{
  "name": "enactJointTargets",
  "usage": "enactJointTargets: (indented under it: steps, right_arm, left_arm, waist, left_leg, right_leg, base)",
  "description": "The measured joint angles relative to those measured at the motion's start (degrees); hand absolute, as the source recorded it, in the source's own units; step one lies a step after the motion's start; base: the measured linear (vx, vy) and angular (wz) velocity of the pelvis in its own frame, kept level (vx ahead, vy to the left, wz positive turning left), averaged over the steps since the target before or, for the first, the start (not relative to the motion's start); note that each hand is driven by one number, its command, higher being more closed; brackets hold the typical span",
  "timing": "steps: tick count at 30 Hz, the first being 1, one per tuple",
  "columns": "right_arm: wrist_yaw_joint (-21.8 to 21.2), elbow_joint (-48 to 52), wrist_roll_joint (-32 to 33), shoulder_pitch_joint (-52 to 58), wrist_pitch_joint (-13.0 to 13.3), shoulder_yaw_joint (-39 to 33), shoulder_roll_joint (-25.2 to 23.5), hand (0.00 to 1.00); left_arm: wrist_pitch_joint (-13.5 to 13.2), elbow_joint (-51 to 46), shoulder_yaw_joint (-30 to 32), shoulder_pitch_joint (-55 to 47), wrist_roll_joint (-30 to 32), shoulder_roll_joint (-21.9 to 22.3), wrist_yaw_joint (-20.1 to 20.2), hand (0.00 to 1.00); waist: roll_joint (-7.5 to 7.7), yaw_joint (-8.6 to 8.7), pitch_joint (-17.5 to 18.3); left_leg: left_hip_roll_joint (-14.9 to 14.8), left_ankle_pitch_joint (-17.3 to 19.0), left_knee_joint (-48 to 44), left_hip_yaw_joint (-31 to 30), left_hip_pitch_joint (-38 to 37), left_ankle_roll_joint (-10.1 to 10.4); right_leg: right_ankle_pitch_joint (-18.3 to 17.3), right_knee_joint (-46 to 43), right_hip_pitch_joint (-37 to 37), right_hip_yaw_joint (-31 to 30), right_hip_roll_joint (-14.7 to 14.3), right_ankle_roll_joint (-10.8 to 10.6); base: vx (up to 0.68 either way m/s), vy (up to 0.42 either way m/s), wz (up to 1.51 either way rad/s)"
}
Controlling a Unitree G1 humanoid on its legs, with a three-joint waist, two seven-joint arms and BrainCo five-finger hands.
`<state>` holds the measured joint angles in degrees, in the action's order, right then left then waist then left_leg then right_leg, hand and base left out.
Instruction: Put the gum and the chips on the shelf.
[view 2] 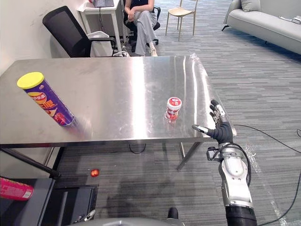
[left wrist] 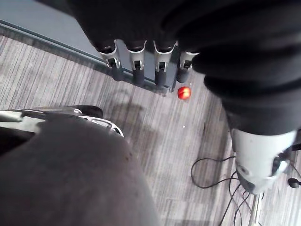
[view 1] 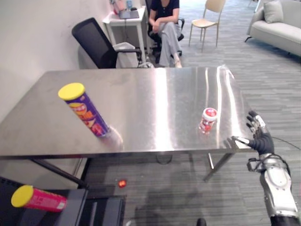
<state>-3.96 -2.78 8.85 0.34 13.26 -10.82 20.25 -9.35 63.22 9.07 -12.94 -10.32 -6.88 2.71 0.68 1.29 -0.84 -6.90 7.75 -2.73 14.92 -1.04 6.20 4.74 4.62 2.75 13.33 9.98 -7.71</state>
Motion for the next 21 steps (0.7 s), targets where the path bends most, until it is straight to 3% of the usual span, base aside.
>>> enactJointTargets:
  steps: [13, 21]
  right_arm:
    - [2.3, -10.7, 0.2, -8.3, -0.5, 0.6, 0.0, 0.00]
    - [2.6, -14.2, 0.2, -12.7, -0.8, 2.7, 0.0, 0.00]
  left_arm:
    - [0.1, 0.0, -0.8, 0.3, 0.2, -0.1, -0.1, 0.00]
    - [0.1, -0.1, -0.8, 0.9, 0.2, -0.2, -0.2, 0.00]
  waist:
    - [0.16, -1.56, -0.1]
    - [0.23, -1.77, -2.2]
  left_leg:
    - [0.3, -0.7, 0.6, -1.9, 0.9, -0.1]
    - [0.6, -1.0, 0.7, -2.8, 0.9, -0.2]
  right_leg:
    - [0.1, 0.5, -0.4, 1.9, 0.2, -0.1]
    - [0.1, 0.8, -1.0, 2.6, 0.4, -0.1]
  base:
    - [0.00, -0.003, 0.08]
    - [-0.01, 0.001, 0.05]
